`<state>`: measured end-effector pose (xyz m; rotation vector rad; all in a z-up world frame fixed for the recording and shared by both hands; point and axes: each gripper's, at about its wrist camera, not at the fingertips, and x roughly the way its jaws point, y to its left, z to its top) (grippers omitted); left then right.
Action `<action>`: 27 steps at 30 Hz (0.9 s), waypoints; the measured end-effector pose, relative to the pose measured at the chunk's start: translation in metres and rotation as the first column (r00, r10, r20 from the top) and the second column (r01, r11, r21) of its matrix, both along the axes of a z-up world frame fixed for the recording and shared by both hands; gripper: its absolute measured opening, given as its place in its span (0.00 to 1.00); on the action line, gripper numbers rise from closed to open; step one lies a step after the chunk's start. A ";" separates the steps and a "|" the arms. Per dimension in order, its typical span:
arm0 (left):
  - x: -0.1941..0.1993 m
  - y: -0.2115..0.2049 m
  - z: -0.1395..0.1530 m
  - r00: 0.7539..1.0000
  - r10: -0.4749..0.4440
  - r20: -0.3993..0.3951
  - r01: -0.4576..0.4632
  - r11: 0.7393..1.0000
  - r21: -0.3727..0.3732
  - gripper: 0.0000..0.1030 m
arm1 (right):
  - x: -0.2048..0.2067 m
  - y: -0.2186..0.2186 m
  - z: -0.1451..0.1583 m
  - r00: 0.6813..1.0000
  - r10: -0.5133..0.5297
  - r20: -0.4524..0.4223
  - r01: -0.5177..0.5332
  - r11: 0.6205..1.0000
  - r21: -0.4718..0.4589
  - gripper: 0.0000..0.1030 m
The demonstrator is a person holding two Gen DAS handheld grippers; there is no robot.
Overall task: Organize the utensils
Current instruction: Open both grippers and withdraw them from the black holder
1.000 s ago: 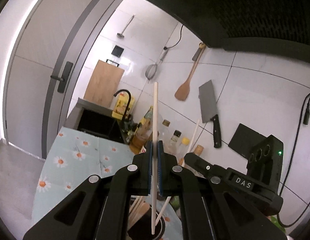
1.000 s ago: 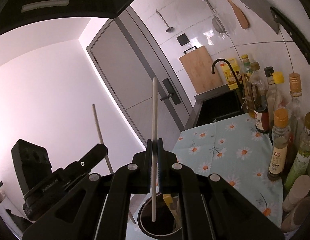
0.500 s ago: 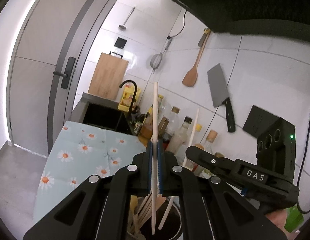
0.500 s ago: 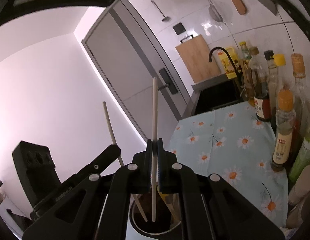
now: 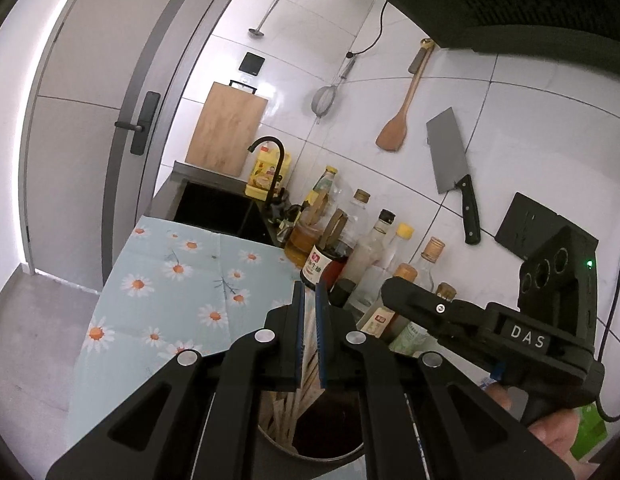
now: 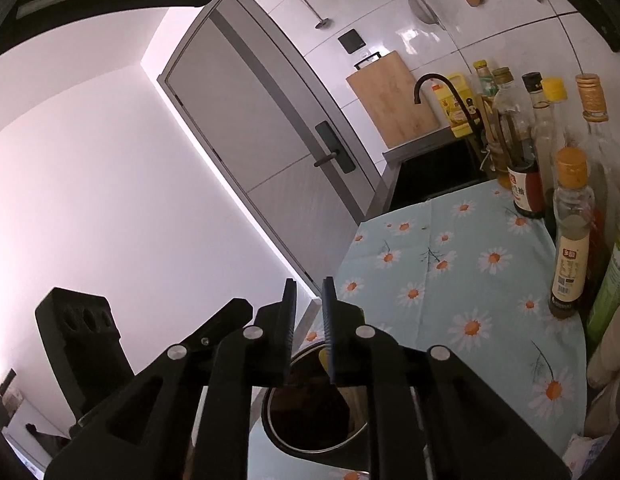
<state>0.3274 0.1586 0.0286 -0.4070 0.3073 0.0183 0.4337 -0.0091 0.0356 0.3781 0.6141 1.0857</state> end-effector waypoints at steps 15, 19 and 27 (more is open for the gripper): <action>-0.025 -0.015 0.010 1.000 -0.021 -0.015 0.022 0.999 0.024 0.05 | -0.020 -0.023 0.008 1.000 0.006 -0.019 -0.006 1.000 0.016 0.18; -0.037 -0.022 0.013 0.999 -0.030 -0.024 0.031 0.999 0.039 0.05 | -0.027 -0.035 0.008 0.999 0.009 -0.041 -0.008 1.000 0.025 0.19; -0.061 -0.035 0.010 0.997 -0.046 -0.066 0.050 0.997 0.061 0.05 | -0.050 -0.056 0.000 0.997 0.009 -0.079 -0.008 1.000 0.014 0.21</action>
